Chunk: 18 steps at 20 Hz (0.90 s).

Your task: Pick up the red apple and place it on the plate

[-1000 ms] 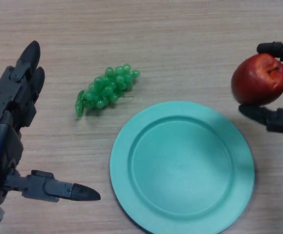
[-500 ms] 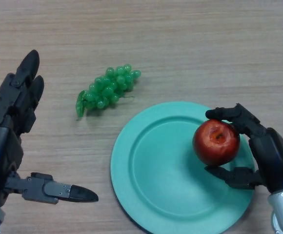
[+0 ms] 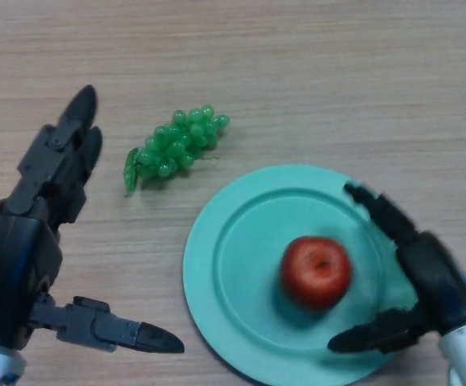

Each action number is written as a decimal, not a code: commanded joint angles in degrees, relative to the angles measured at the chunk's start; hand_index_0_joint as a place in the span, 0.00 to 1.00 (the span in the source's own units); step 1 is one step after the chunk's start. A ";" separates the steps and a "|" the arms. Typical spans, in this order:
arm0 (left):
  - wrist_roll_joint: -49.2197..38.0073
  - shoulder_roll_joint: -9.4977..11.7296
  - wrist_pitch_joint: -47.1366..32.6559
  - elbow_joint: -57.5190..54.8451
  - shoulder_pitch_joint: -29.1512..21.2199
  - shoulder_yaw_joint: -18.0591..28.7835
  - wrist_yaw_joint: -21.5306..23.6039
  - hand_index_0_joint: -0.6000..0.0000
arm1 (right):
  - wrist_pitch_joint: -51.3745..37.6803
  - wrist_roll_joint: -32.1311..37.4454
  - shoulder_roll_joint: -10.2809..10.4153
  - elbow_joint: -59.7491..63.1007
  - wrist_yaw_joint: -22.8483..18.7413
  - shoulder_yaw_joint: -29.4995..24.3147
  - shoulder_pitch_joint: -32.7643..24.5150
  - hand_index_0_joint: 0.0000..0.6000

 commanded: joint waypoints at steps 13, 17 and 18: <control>-1.78 1.22 -6.43 -1.40 -3.56 3.57 3.06 1.00 | 3.52 33.82 0.85 -34.20 4.33 -15.32 8.71 0.00; -3.34 1.72 -2.40 -3.82 -5.35 3.58 4.42 1.00 | 7.30 32.19 0.86 -38.55 3.30 -12.02 8.35 0.00; -3.68 1.81 -1.96 -4.23 -5.39 3.69 4.14 1.00 | 6.78 31.80 0.86 -38.56 3.26 -11.35 8.47 0.00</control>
